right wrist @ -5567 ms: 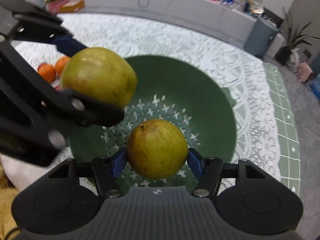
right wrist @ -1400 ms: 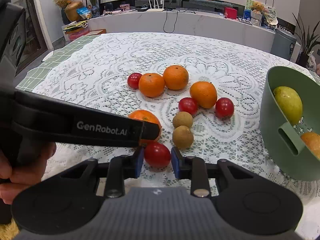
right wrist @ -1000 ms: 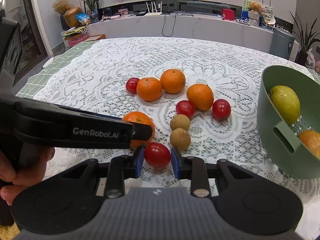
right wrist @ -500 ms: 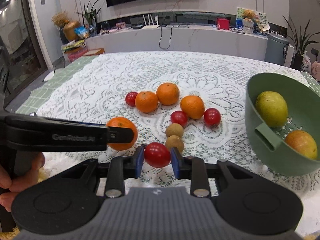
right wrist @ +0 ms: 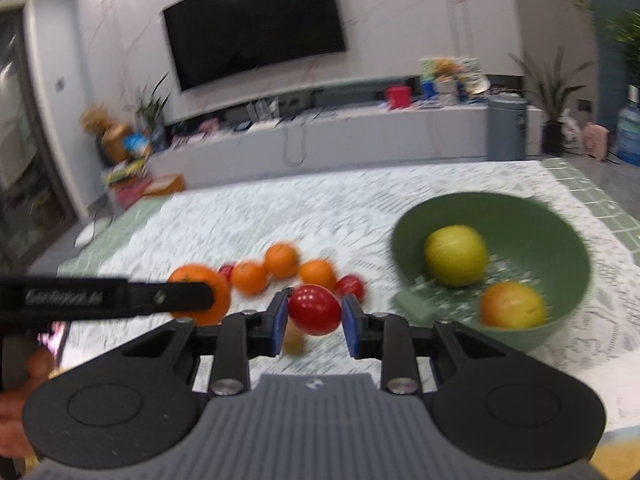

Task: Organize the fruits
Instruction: 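Carry the orange and tomato into the colander and open both tools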

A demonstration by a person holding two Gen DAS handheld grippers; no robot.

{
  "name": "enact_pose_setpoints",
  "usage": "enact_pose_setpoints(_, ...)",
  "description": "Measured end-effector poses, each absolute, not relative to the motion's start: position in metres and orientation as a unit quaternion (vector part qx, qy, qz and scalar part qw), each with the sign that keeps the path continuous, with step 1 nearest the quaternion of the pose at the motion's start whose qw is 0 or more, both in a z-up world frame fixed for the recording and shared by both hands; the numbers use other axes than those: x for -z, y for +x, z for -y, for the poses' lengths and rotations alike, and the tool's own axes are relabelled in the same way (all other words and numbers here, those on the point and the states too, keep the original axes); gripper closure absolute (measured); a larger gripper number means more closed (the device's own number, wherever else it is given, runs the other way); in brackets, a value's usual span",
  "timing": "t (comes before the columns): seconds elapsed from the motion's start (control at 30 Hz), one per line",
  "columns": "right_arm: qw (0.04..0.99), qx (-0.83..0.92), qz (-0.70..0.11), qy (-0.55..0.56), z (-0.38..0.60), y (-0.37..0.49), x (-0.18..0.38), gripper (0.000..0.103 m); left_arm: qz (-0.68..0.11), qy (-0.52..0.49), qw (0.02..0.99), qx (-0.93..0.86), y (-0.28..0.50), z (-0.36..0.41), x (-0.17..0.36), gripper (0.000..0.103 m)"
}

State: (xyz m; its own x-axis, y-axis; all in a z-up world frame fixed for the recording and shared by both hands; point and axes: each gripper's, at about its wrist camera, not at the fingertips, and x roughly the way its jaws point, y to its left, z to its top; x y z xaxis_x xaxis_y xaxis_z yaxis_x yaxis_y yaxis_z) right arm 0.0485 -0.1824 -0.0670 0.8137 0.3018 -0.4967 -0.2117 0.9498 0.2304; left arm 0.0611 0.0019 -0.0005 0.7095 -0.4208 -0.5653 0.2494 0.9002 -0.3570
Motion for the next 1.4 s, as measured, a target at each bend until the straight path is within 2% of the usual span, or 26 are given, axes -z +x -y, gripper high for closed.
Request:
enact_pose_setpoints(0.13, 0.957, -0.1, -0.245, 0.116, 0.212, 0.047, 0.056, 0.077, -0.326, -0.098, 0.917, 0.207, 0.066, 0.022, -0.007, 0.054)
enact_pose_setpoints(0.33, 0.952, -0.063, -0.253, 0.161, 0.247, 0.065, 0.05, 0.077, -0.338, -0.04, 0.911, 0.234, 0.087, 0.07, -0.013, 0.055)
enact_pose_setpoints(0.5, 0.935, -0.058, -0.299, 0.182, 0.273, 0.096, 0.059, 0.077, -0.339, 0.024, 0.905, 0.255, 0.106, 0.106, -0.017, 0.054)
enact_pose_setpoints(0.7, 0.866, -0.072, -0.381, 0.316, 0.308, 0.133, 0.101, 0.077, -0.352, 0.087, 0.89, 0.277, 0.129, 0.133, -0.012, 0.054)
enact_pose_setpoints(1.0, 0.875, -0.079, -0.383, 0.286, 0.303, 0.13, 0.099, 0.077, -0.376, 0.16, 0.867, 0.285, 0.152, 0.157, 0.005, 0.054)
enact_pose_setpoints(1.4, 0.874, -0.082, -0.375, 0.296, 0.311, 0.128, 0.101, 0.076, -0.399, 0.181, 0.848, 0.297, 0.173, 0.166, 0.009, 0.054)
